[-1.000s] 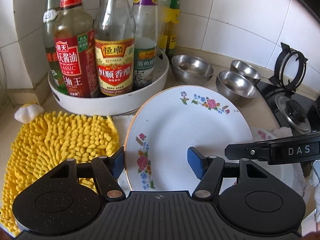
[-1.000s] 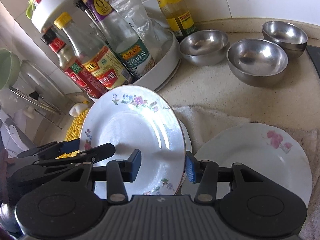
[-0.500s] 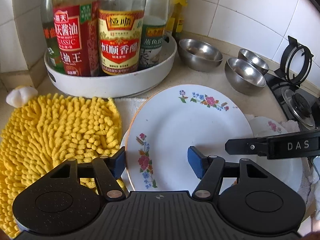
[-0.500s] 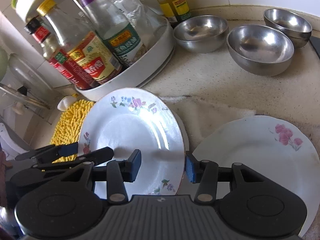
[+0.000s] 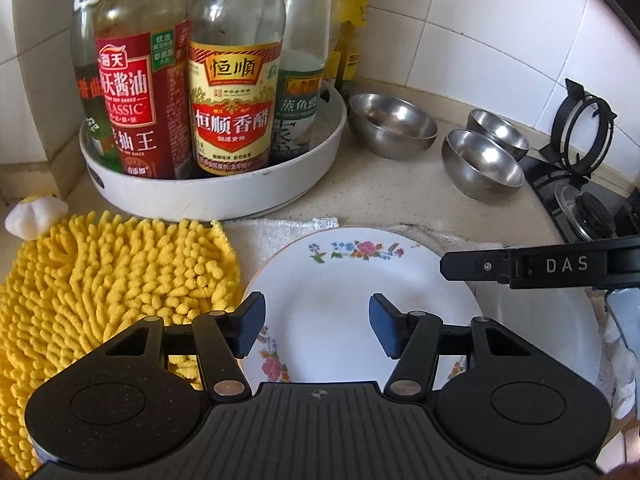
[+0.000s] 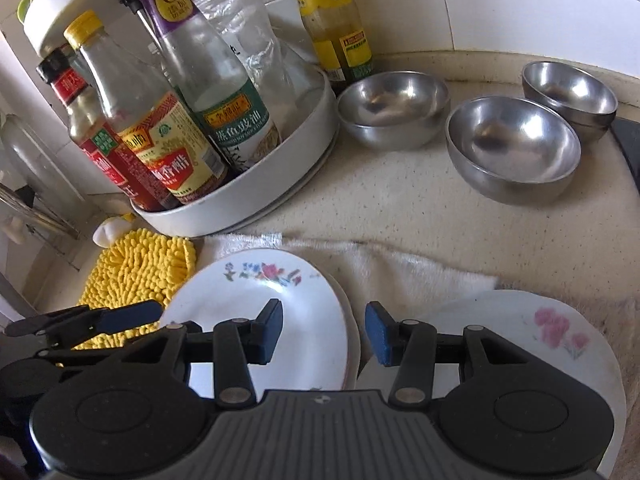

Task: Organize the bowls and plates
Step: 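Lower the floral plate onto the plate on the towel, open both grippers, then move both grippers to the rim of the pink-flower plate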

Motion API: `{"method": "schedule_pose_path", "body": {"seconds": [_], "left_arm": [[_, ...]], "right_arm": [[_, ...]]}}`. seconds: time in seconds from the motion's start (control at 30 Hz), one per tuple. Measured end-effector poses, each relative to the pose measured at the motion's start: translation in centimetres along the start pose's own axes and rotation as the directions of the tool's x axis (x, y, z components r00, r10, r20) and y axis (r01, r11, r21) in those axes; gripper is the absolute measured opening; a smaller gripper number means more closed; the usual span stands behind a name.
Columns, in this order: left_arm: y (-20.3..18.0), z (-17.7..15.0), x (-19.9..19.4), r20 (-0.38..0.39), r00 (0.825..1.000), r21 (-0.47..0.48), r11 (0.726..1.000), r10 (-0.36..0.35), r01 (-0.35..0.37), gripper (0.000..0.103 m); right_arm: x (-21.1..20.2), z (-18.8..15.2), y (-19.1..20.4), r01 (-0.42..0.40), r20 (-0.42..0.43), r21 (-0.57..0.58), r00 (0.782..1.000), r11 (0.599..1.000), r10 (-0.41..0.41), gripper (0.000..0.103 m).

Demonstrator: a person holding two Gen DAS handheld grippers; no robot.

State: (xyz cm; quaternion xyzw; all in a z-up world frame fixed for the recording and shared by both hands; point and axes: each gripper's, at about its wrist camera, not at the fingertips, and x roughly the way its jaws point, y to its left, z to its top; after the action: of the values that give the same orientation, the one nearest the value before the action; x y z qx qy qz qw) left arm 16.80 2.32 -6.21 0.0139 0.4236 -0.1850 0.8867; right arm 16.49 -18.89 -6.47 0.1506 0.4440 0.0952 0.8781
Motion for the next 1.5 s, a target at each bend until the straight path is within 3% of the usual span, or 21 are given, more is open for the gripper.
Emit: {"method": "schedule_pose_path", "body": {"seconds": [0.4, 0.63, 1.03, 1.27, 1.5], "left_arm": [[-1.8, 0.7, 0.2, 0.017, 0.996, 0.073, 0.994, -0.088, 0.086, 0.07], [-5.2, 0.5, 0.0, 0.009, 0.998, 0.118, 0.991, -0.068, 0.066, 0.072], [-13.1, -1.0, -0.2, 0.017, 0.999, 0.122, 0.992, -0.028, 0.026, 0.075], [-15.0, -3.0, -0.9, 0.003, 1.0, 0.085, 0.996, -0.027, 0.027, 0.076], [-15.7, -5.6, -1.4, -0.05, 0.996, 0.014, 0.997, -0.08, 0.081, 0.077]], "right_arm": [[-2.4, -1.1, -1.1, 0.057, 0.035, 0.055, 0.998, 0.997, -0.059, 0.068], [-4.1, -2.3, -3.9, 0.029, 0.045, 0.092, 0.998, 0.995, -0.033, 0.068], [-8.4, -3.7, -9.7, -0.014, 0.066, 0.074, 0.998, 0.997, 0.009, 0.069], [-8.8, -3.7, -11.5, -0.001, 0.041, 0.046, 0.999, 0.999, -0.001, 0.069], [-8.4, -3.5, -12.3, 0.004, -0.002, -0.004, 1.0, 1.0, -0.004, 0.069]]}}
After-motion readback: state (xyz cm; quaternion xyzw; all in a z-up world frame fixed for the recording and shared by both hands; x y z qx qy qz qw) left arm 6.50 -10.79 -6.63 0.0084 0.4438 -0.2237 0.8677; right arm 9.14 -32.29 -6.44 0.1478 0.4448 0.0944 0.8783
